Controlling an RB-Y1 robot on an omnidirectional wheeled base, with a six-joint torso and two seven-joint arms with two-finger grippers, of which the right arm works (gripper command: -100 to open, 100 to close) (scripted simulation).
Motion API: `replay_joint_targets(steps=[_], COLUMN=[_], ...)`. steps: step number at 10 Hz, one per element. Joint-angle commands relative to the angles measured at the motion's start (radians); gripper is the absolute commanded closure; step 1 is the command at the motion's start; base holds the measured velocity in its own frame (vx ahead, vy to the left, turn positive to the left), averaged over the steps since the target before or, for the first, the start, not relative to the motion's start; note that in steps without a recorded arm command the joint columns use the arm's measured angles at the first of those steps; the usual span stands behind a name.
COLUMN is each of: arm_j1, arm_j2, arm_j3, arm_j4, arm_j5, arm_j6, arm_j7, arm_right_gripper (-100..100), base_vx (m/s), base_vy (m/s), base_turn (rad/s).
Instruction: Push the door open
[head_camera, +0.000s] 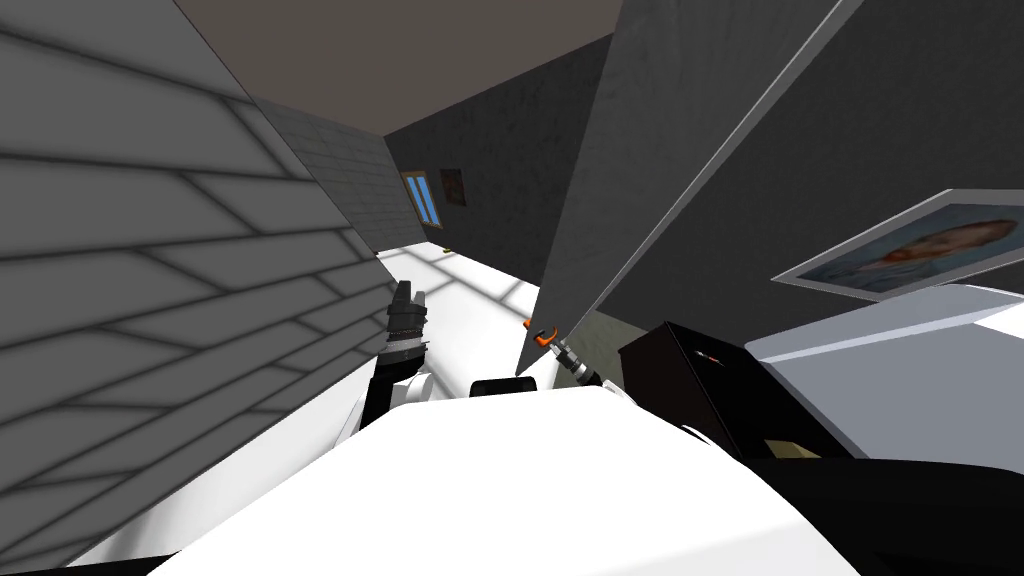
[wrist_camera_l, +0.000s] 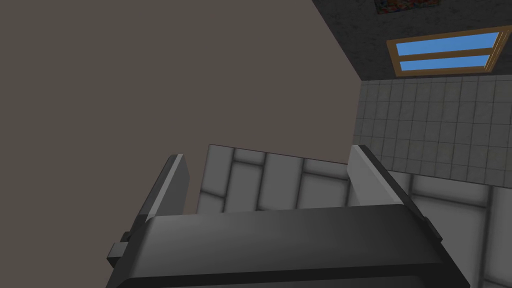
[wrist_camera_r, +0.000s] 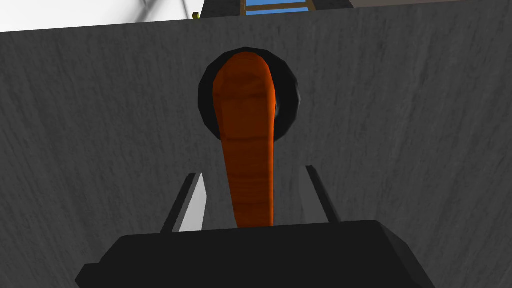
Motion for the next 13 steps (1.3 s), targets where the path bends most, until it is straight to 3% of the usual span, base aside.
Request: replay_joint_targets(steps=[1,5,6,8,9,13], arm_j1=[0.001,0.001,0.014,0.011,-0.004,-0.036], arm_j2=[-0.001,-0.001,-0.003,-0.002,0.006,0.022], arm_j3=[0.0,0.0,-0.014,-0.014,-0.017,-0.023], arm_j4=[0.001,0.001,0.004,0.009,0.012,0.017], arm_j5=[0.0,0.0,-0.012,-0.013,-0.018,-0.026], arm_j6=[-0.002,-0.002,-0.005,-0.007,0.016,0.061], arm_j7=[0.0,0.0,0.002,0.002,0.002,0.001], arm_right_gripper=[100,100,-100,-100,-100,-100], base_vx=[-0.032,-0.015,-0.154,-0.18,0.102,0.163], base_vy=[-0.023,-0.01,-0.029,-0.023,0.048,0.099], base_turn=[-0.002,0.0,-0.219,-0.078,0.094,0.075])
